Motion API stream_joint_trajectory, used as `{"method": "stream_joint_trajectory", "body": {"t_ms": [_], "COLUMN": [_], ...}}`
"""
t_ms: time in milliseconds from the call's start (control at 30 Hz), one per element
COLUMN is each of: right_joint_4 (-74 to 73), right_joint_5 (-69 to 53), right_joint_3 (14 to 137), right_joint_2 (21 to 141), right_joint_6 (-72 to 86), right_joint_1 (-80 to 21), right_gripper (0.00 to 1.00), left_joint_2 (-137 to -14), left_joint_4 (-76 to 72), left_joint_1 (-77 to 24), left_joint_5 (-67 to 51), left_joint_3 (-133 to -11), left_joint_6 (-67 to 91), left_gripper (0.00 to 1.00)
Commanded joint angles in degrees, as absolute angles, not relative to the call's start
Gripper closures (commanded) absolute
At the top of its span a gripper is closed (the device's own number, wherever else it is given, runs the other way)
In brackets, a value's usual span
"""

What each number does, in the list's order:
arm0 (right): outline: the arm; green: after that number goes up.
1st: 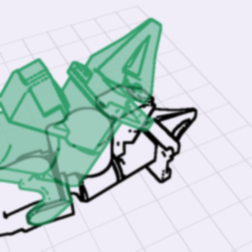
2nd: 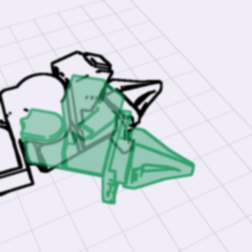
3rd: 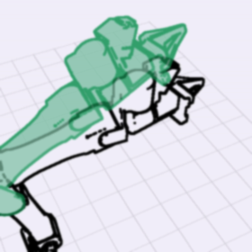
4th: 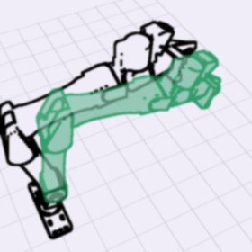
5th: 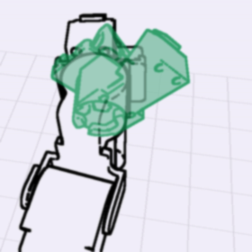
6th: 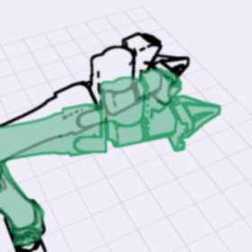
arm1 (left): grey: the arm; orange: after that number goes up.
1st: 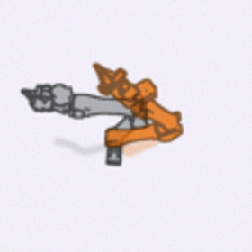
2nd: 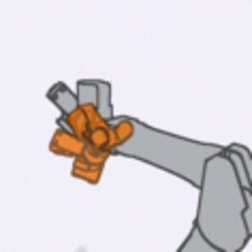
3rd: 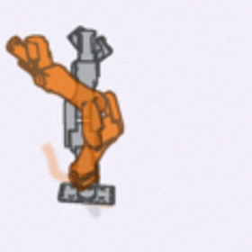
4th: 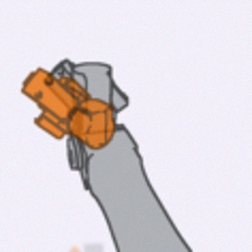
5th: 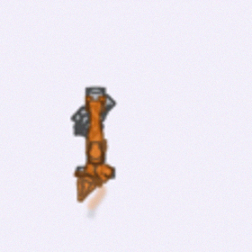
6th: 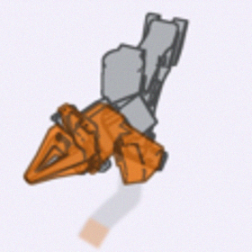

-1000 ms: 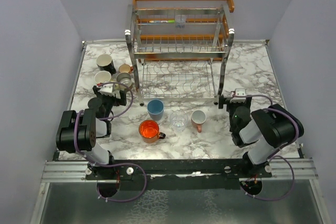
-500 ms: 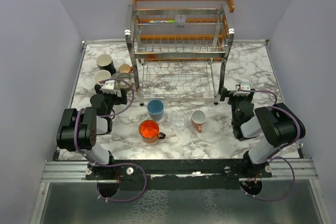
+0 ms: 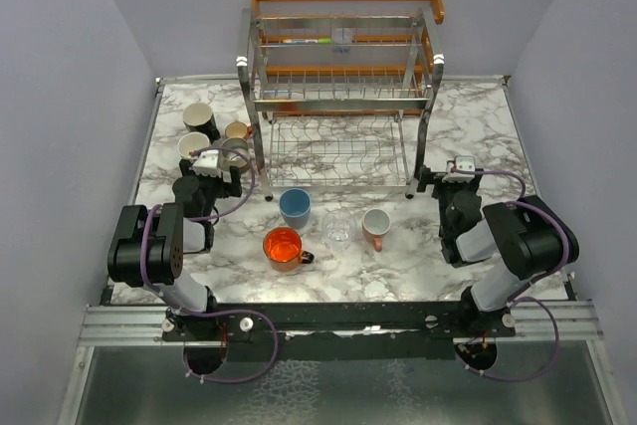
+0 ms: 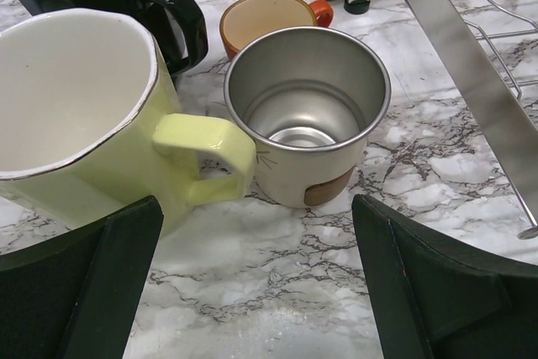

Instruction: Unload the cups from the dish rack

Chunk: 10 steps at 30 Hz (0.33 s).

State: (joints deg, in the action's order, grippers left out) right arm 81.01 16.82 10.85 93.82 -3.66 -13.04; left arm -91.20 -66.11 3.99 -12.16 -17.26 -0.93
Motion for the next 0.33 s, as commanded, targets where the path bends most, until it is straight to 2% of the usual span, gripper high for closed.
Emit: {"method": "stream_joint_trajectory", "body": {"t_ms": [0,300], "right_joint_4": [81.5,81.5], "right_joint_5": [13.5,13.5], "right_joint_3": [11.2,11.2], "right_joint_2": [94.0,94.0], "right_joint_6": [-3.4,-3.4], "right_joint_1": [-13.3,-13.4], "right_gripper": [0.00,0.00], "left_joint_2": [-91.7,-91.6], "left_joint_4": [-66.5,-66.3], "left_joint_1": [3.8,3.7], "left_joint_5": [-10.8,-10.6], "left_joint_3": [-17.8,-17.9], "left_joint_6": [-1.1,-1.2], "left_gripper": [0.01,0.01]}}
